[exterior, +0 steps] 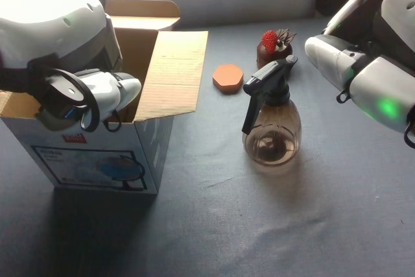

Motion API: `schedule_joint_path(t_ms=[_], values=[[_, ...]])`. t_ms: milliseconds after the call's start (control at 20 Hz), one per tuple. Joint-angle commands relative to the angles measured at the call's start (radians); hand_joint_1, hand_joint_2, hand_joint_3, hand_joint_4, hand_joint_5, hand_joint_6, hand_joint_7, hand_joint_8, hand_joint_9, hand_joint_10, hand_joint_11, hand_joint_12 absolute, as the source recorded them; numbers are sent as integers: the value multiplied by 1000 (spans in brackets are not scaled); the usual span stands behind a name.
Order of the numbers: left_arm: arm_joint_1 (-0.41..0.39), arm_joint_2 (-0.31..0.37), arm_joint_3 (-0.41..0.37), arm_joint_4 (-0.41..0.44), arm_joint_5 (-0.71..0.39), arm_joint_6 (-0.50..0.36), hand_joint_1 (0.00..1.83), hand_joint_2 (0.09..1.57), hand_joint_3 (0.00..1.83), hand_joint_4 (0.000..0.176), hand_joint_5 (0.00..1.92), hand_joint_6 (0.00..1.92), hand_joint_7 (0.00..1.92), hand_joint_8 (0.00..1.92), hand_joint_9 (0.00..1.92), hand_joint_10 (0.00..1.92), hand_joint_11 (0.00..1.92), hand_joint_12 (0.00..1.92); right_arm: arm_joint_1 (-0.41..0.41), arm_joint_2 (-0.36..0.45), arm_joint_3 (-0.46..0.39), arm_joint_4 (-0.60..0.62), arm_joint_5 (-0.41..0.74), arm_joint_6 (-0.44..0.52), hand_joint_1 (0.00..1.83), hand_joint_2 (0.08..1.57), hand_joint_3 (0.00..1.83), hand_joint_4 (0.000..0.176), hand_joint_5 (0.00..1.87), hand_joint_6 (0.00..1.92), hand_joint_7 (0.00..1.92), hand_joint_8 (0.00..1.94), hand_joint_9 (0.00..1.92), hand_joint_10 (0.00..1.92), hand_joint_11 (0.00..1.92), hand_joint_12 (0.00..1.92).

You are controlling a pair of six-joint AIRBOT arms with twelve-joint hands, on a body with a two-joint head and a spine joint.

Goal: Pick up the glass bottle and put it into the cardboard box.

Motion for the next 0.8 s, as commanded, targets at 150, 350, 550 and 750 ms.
schedule_joint_path(t_ms=[150,350,550,750], values=[[-25,-1,-15,68,0,2,81,1244,36,60,139,16,151,6,144,16,0,513,6,4,-1,-61,99,0,56,1216,85,0,91,101,114,10,58,111,0,1],[-61,2,-55,22,-86,4,0,1259,6,58,69,0,79,0,93,0,0,419,0,11,11,-102,102,43,66,1224,20,0,116,57,100,1,65,67,0,0],[-172,3,-203,-79,-354,16,0,1233,0,43,52,4,53,0,62,0,0,332,-5,33,74,-243,10,256,79,1215,12,0,87,37,90,0,40,47,0,0],[-232,2,-318,-157,-543,-13,0,1219,0,43,21,0,45,0,58,0,0,356,34,65,143,-505,-194,483,80,1199,4,0,90,35,62,0,14,32,0,0]])
